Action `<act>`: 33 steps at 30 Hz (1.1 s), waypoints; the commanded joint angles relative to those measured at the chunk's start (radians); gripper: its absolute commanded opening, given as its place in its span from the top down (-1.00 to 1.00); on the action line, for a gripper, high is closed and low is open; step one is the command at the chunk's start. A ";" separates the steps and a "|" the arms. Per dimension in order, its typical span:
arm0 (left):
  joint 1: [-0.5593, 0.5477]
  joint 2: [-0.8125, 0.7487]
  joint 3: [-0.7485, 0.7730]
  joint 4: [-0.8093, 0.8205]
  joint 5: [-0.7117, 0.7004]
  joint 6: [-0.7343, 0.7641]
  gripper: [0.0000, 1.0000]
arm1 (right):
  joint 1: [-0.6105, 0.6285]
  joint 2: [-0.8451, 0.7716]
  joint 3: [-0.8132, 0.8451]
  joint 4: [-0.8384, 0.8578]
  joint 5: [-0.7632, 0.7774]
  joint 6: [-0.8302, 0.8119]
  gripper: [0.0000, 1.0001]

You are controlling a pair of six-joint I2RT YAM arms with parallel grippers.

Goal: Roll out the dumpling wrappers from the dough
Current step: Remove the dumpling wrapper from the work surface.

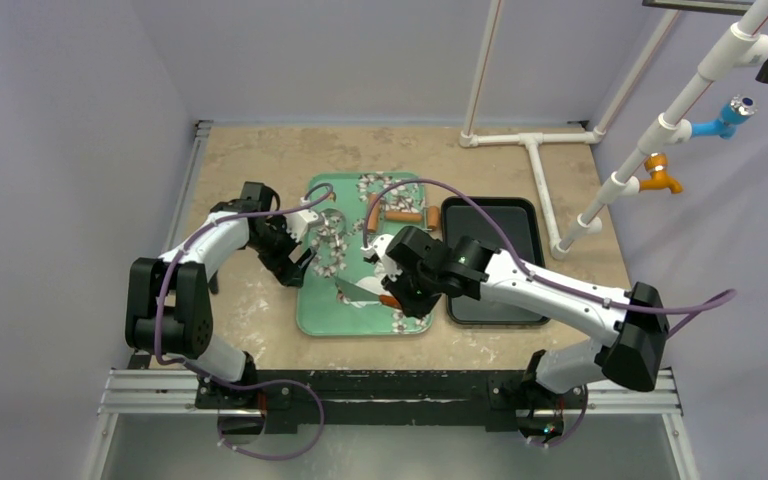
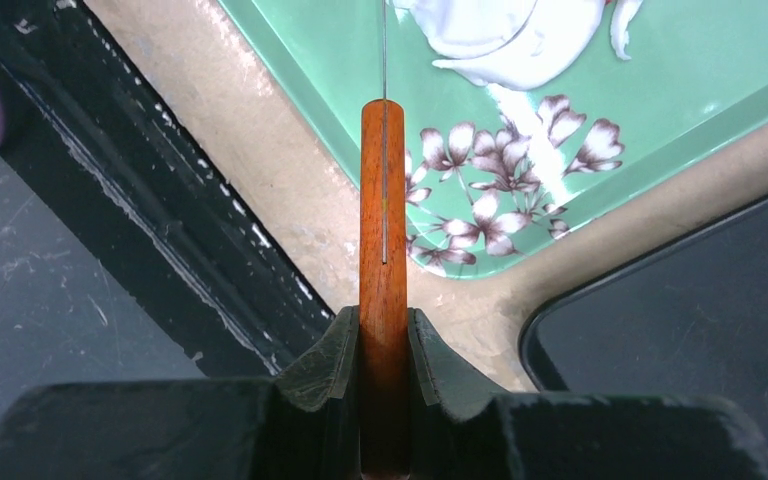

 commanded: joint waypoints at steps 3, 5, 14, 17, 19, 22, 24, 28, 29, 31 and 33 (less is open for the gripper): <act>-0.004 -0.014 0.031 -0.001 0.022 0.002 -1.00 | 0.000 0.037 0.037 0.106 0.058 -0.027 1.00; -0.004 -0.014 0.031 0.000 0.022 0.003 -1.00 | -0.002 0.052 0.045 0.112 0.062 -0.028 1.00; -0.004 -0.012 0.032 0.000 0.020 0.006 -1.00 | -0.001 0.011 0.108 0.023 0.039 -0.018 1.00; -0.004 -0.014 0.031 0.001 0.020 0.005 -1.00 | -0.001 -0.022 0.091 -0.002 0.038 0.017 1.00; -0.004 -0.013 0.031 -0.001 0.022 0.004 -1.00 | -0.001 -0.051 0.068 -0.003 0.034 0.036 1.00; -0.004 -0.013 0.031 0.002 0.020 0.004 -1.00 | -0.001 -0.072 0.038 0.013 0.028 0.045 1.00; -0.004 -0.014 0.031 0.001 0.020 0.004 -1.00 | 0.000 -0.063 0.039 0.004 0.027 0.044 1.00; -0.004 -0.017 0.028 0.002 0.020 0.005 -1.00 | 0.000 -0.043 0.039 -0.018 0.027 0.034 1.00; -0.004 -0.016 0.028 0.002 0.021 0.005 -1.00 | 0.000 -0.043 0.029 -0.019 0.026 0.030 1.00; -0.005 -0.016 0.028 0.002 0.021 0.005 -1.00 | 0.001 -0.046 0.012 -0.019 0.027 0.027 1.00; -0.004 -0.014 0.029 0.002 0.022 0.005 -1.00 | 0.001 -0.050 0.001 -0.014 0.002 0.029 1.00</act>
